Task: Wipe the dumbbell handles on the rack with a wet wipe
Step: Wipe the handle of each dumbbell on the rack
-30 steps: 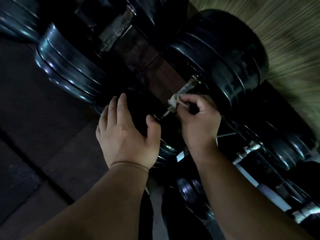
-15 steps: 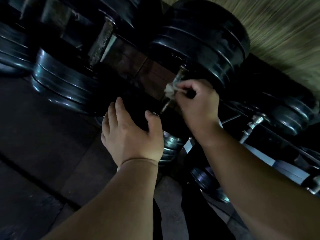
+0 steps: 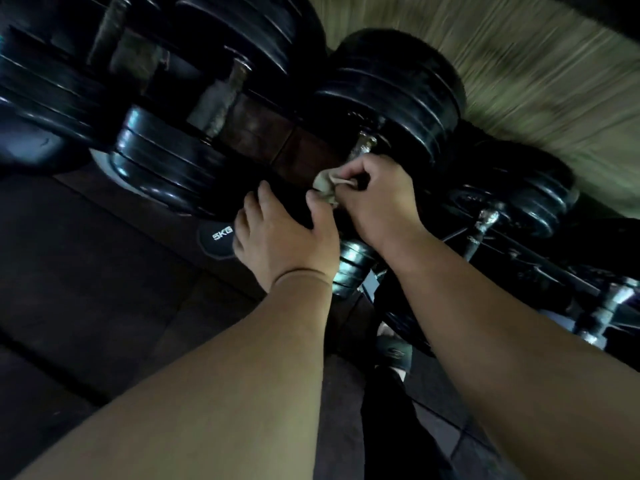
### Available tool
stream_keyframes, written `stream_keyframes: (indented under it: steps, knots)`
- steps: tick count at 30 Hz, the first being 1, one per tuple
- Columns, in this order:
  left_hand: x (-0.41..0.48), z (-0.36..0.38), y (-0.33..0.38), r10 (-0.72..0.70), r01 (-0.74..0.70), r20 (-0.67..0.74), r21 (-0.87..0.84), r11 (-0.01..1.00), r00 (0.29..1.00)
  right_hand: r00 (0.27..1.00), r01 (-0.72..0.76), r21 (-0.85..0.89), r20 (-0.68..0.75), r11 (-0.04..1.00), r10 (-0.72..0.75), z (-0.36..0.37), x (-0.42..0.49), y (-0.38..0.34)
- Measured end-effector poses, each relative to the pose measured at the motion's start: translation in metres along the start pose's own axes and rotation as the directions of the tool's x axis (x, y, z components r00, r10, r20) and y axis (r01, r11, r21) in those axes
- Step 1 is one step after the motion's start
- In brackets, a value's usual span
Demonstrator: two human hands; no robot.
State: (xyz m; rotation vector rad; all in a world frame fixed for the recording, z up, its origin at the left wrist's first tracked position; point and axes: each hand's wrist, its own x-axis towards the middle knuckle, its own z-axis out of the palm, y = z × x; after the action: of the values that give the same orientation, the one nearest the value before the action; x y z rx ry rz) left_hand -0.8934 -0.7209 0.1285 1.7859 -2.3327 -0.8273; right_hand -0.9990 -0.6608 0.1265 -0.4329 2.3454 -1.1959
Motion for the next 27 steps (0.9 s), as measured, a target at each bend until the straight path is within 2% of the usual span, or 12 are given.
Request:
stream_keyframes:
  steps: [2,5,7,9,11,12,15,17,22,25,27]
  knots:
    - [0.004,-0.006,0.002,-0.018,0.018,0.030,-0.011,1.000,0.999,1.000,0.014,0.040,-0.014,0.999,-0.014,0.001,-0.006,-0.016]
    - [0.015,-0.021,0.008,-0.056,0.062,0.148,-0.040,0.997,0.987,0.998,0.039,0.037,-0.043,0.999,-0.038,0.010,-0.014,-0.032]
    - [0.030,-0.043,0.005,0.043,-0.031,0.149,-0.085,0.996,0.988,0.996,0.065,0.013,-0.059,0.998,-0.064,0.015,-0.020,-0.042]
    - [0.057,-0.071,-0.004,0.183,-0.180,0.036,-0.075,0.981,0.982,0.992,0.101,-0.007,-0.077,0.995,-0.101,0.019,-0.021,-0.054]
    - [0.097,-0.095,-0.015,0.219,-0.219,-0.036,0.006,0.976,0.975,0.987,0.123,-0.007,-0.100,0.992,-0.123,0.024,-0.015,-0.065]
    - [0.119,-0.103,-0.020,0.208,-0.206,-0.029,0.057,0.977,0.978,0.987,0.125,-0.002,-0.102,0.992,-0.125,0.026,-0.012,-0.070]
    - [0.176,-0.114,-0.030,0.181,-0.205,0.114,0.258,0.944,0.977,0.987,0.133,0.014,-0.096,0.991,-0.131,0.039,0.002,-0.084]
    - [0.198,-0.110,-0.034,0.170,-0.224,0.195,0.303,0.926,0.966,0.987,0.138,0.045,-0.089,0.989,-0.134,0.050,0.010,-0.091]
    - [0.207,-0.092,-0.050,0.184,-0.198,0.146,0.087,0.976,0.972,0.990,0.120,0.007,-0.070,0.993,-0.119,0.083,0.043,-0.103]
    - [0.210,-0.089,-0.055,0.202,-0.211,0.141,0.046,0.976,0.969,0.988,0.128,-0.048,-0.086,0.991,-0.132,0.100,0.066,-0.105]
    - [0.210,-0.090,-0.055,0.211,-0.217,0.136,0.030,0.976,0.968,0.995,0.043,-0.071,-0.084,0.997,-0.049,0.111,0.082,-0.107]
